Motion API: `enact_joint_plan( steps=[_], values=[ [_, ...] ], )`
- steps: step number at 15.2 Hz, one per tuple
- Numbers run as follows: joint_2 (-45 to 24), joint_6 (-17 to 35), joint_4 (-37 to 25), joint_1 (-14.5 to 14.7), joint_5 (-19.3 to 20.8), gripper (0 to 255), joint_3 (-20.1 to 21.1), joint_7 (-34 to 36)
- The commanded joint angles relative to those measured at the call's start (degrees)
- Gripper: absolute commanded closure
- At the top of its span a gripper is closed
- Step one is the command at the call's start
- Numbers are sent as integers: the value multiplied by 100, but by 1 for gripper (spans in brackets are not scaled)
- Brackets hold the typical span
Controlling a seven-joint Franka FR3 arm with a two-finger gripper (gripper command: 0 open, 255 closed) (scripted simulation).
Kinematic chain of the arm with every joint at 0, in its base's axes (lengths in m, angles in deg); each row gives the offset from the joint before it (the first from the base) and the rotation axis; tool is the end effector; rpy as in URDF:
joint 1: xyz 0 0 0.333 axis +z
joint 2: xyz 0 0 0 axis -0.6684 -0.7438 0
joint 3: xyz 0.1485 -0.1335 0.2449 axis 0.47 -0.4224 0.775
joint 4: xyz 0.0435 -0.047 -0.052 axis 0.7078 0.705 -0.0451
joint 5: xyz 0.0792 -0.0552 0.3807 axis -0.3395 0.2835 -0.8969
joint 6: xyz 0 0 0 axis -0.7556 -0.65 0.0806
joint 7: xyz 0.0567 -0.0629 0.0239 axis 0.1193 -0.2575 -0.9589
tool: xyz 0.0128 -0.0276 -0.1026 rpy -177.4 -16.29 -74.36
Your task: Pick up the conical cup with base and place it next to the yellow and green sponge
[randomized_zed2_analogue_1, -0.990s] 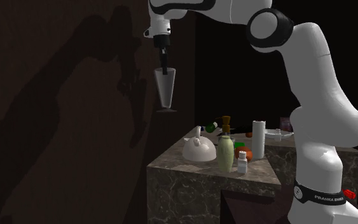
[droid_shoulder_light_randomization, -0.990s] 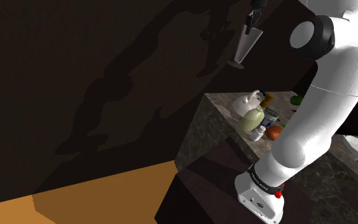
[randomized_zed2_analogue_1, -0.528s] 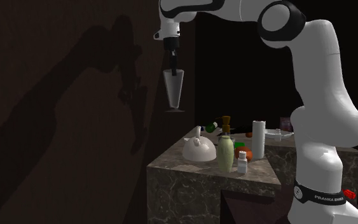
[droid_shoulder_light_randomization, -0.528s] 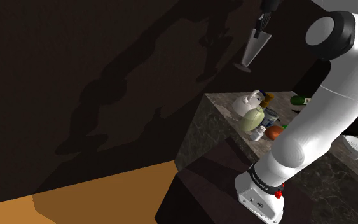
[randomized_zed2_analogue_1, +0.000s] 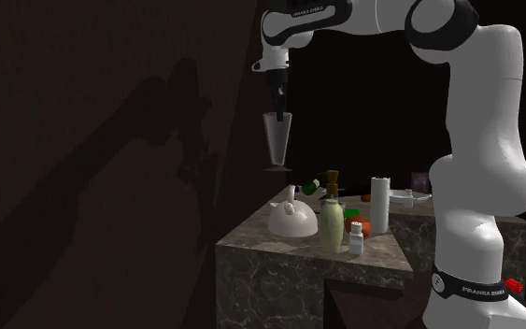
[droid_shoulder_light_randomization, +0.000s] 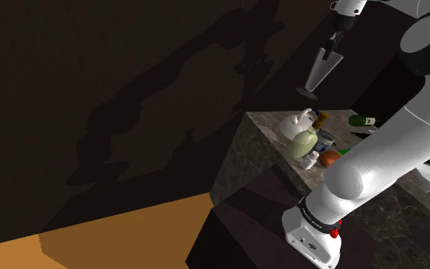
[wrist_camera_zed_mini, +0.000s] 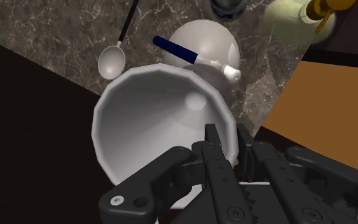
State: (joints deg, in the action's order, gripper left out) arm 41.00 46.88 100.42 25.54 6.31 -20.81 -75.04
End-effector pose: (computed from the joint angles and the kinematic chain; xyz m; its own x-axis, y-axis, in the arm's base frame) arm 0.3917 -0.3774 0.6608 0.9864 0.1282 -0.1027 0.1429 -0.9780 0.1518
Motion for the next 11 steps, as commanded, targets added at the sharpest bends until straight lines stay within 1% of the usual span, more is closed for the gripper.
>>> enact_joint_plan(
  steps=[1,6,11],
  values=[
    [278,194,408,-90,112,255,-91,-155],
    [640,594,1027,-355,276,255,-395,-633],
    [839,970,1452,-620,388,255,-767,-1174]
  ],
)
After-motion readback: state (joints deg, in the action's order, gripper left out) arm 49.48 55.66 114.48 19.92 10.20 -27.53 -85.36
